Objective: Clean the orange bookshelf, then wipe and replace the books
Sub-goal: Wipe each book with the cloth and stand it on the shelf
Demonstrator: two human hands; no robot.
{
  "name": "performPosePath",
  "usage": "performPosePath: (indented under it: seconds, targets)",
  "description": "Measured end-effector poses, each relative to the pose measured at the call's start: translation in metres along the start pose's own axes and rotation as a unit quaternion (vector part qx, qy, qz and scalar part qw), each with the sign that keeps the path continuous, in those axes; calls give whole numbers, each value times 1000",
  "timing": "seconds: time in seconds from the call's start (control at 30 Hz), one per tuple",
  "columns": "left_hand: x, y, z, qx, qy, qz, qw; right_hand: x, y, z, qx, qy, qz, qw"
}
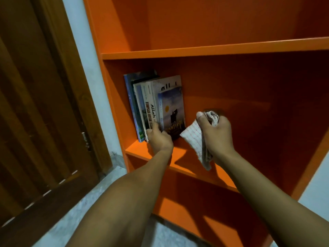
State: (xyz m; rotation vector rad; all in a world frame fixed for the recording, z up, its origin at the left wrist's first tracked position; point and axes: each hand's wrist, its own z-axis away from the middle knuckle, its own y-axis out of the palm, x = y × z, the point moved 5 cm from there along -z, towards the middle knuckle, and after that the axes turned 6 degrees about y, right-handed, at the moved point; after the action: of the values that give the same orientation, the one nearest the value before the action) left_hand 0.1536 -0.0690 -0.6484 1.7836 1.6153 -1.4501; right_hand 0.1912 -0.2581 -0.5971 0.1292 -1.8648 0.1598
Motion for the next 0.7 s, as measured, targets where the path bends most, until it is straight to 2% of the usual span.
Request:
performPosePath:
  seconds: [0.3,0.4,0.6,0.7]
  targets:
    - [1,10,-2,-26,-23,-30,999,-15,-6,-3,11,36,7,999]
    - [7,-2,-1,-12,20,-26,999,-13,-2,5,22,31,-9,999]
    - [28,-47,23,62,139,19,988,-8,15,35,47,8,-22,999]
    - [54,-83,45,86,151,19,985,-14,34,61,86,28,-34,995]
